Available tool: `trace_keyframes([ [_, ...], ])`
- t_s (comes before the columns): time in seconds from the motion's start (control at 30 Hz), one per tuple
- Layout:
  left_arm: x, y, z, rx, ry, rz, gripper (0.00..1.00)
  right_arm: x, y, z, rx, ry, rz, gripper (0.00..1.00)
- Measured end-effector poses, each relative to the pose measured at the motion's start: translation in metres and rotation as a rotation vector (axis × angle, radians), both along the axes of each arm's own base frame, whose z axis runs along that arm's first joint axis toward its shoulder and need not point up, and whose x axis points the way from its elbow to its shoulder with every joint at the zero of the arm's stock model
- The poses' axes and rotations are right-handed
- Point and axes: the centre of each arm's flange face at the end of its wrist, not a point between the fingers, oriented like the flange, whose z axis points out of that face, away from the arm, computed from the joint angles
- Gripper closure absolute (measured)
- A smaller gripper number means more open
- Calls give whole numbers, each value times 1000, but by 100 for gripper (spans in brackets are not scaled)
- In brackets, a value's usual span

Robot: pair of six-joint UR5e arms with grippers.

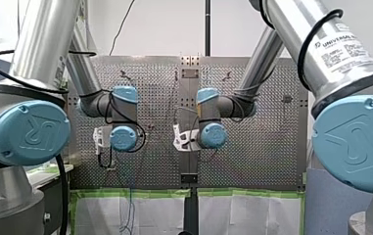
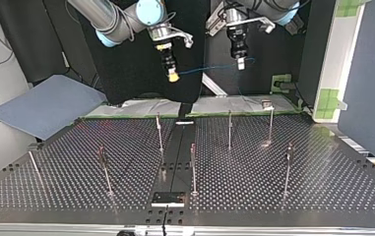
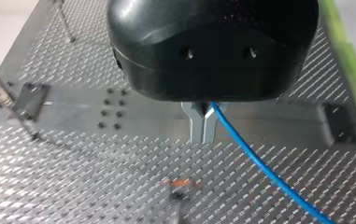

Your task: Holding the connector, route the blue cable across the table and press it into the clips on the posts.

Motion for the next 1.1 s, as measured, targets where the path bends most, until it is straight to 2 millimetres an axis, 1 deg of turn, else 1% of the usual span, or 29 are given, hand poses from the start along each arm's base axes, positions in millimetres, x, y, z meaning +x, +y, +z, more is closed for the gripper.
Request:
trace_keyframes([
  [0.3,28,3,49,-51,-75,102,100,23,-6,62,-46,-65,78,100],
  [0.4,37,4,68,-68,-101,124,100,28,-10,88,-66,-87,90,100],
  [0.53,48,7,96,-85,-137,152,100,36,-15,131,-106,-136,100,100],
  [0.63,53,10,115,-94,-157,168,100,40,-18,161,-136,-170,107,100],
  [0.7,54,13,123,-98,-165,175,100,43,-19,174,-146,-183,114,100],
  [0.73,55,14,129,-100,-169,180,100,45,-21,179,-148,-186,120,100],
  [0.8,55,17,137,-102,-175,187,100,50,-23,182,-147,-187,131,100],
  [0.93,54,25,154,-103,-185,201,100,63,-28,180,-138,-183,157,100],
  [1.03,55,29,162,-102,-185,200,100,73,-30,183,-138,-190,173,100],
  [1.1,56,32,164,-100,-180,197,100,79,-30,186,-137,-195,181,100],
])
